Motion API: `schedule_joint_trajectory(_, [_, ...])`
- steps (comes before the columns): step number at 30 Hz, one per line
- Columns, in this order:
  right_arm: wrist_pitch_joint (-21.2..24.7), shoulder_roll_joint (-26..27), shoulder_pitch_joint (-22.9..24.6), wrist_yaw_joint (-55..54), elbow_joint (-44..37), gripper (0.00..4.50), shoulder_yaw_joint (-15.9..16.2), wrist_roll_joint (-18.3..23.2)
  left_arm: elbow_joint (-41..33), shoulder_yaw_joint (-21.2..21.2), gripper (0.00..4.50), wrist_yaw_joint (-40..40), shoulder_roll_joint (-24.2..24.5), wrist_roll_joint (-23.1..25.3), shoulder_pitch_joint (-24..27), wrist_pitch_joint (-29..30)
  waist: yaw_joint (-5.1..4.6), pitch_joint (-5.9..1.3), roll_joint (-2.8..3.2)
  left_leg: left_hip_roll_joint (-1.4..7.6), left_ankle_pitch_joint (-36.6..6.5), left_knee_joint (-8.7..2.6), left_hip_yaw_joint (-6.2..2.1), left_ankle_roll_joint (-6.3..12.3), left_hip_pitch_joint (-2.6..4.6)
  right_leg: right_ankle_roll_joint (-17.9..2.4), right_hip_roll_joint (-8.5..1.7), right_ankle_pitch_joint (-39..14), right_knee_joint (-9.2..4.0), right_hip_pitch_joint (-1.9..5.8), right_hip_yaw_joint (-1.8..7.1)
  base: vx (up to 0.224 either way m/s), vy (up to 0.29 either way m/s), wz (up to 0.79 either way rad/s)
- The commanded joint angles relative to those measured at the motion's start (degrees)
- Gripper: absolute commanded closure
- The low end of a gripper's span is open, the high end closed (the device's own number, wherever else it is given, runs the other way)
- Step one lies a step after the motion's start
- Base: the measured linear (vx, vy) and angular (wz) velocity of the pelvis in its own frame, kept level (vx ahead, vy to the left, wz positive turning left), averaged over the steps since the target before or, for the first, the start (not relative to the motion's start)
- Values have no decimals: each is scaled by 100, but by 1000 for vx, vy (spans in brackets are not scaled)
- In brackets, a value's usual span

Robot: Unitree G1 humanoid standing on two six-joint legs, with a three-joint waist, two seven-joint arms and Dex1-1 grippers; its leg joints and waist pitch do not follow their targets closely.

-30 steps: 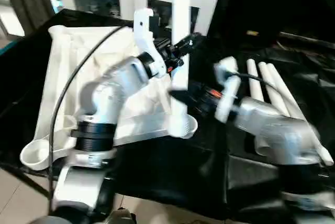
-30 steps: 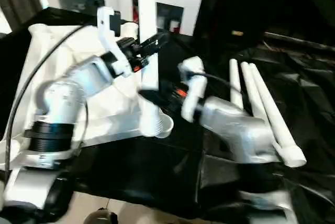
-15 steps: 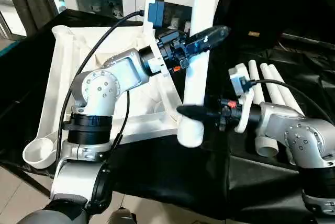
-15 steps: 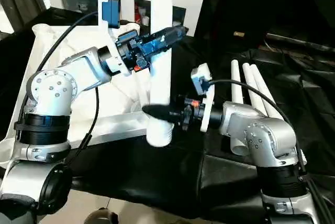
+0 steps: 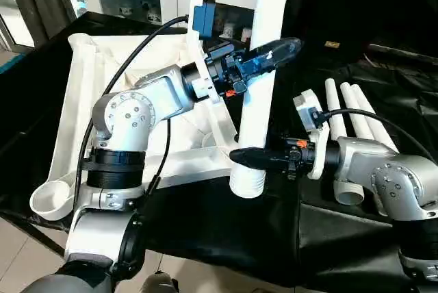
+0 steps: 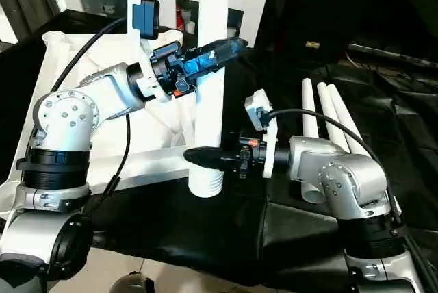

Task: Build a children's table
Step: Pick table leg

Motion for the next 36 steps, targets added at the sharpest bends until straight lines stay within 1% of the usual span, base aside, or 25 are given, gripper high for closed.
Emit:
schedule_joint_trajectory(1, [-20,-80,-21,5,-8,145,4,-70,-179,-108,273,-82,-29,-155,-42,66,8,-424,-8,297,-502,-357,-75,-23,126,-1228,-480,-286,-405,285,255,0,0,0])
schedule_joint_trajectory(12, [-32,-8,-46,23,62,145,64,-47,-237,-100,273,-99,-69,-191,-19,130,9,-427,-26,292,-456,-349,-71,5,121,-1220,-476,-256,-399,284,256,0,0,0])
schedule_joint_trajectory(18, [-34,20,-56,28,80,145,86,-62,-277,-155,273,-173,-46,-193,-5,155,13,-431,-21,293,-421,-348,-72,12,122,-1223,-476,-206,-391,283,255,0,0,0])
schedule_joint_trajectory(23, [-29,34,-75,43,97,145,79,-40,-309,-194,273,-213,-30,-193,9,182,12,-427,-14,295,-470,-353,-72,-2,127,-1222,-476,-262,-399,279,253,0,0,0])
schedule_joint_trajectory(27, [-33,31,-79,59,106,145,86,-43,-296,-200,273,-222,-21,-188,-4,177,12,-429,-20,290,-447,-350,-71,-5,117,-1222,-477,-219,-396,288,255,0,0,0])
schedule_joint_trajectory(28, [-39,30,-85,71,119,163,89,-47,-308,-209,273,-243,-9,-188,-5,186,15,-428,-8,292,-460,-352,-74,-10,122,-1216,-475,-233,-394,283,253,0,0,0])
schedule_joint_trajectory(29, [-39,29,-86,73,120,163,89,-47,-310,-210,273,-245,-8,-187,-5,188,15,-428,-8,292,-460,-352,-74,-10,122,-1216,-475,-233,-394,283,253,0,0,0])
schedule_joint_trajectory(30, [-41,28,-87,78,123,181,90,-48,-316,-213,273,-252,-5,-187,-4,191,14,-429,-14,291,-479,-351,-73,-14,121,-1212,-477,-259,-399,285,255,0,0,0])
schedule_joint_trajectory(32, [-47,31,-85,84,130,184,88,-47,-321,-218,273,-268,-6,-180,-1,195,13,-431,-4,295,-473,-352,-76,-19,125,-1214,-478,-251,-396,283,253,0,0,0])
schedule_joint_trajectory(35, [-45,34,-78,85,119,218,88,-39,-319,-218,273,-274,-10,-177,-1,189,12,-431,-7,298,-472,-353,-75,-18,128,-1231,-474,-216,-390,280,253,0,0,0])
schedule_joint_trajectory(36, [-42,29,-76,91,116,220,85,-32,-308,-213,273,-267,-14,-177,-8,180,12,-432,-9,292,-479,-348,-71,-10,126,-1237,-474,-208,-393,285,254,0,0,0])
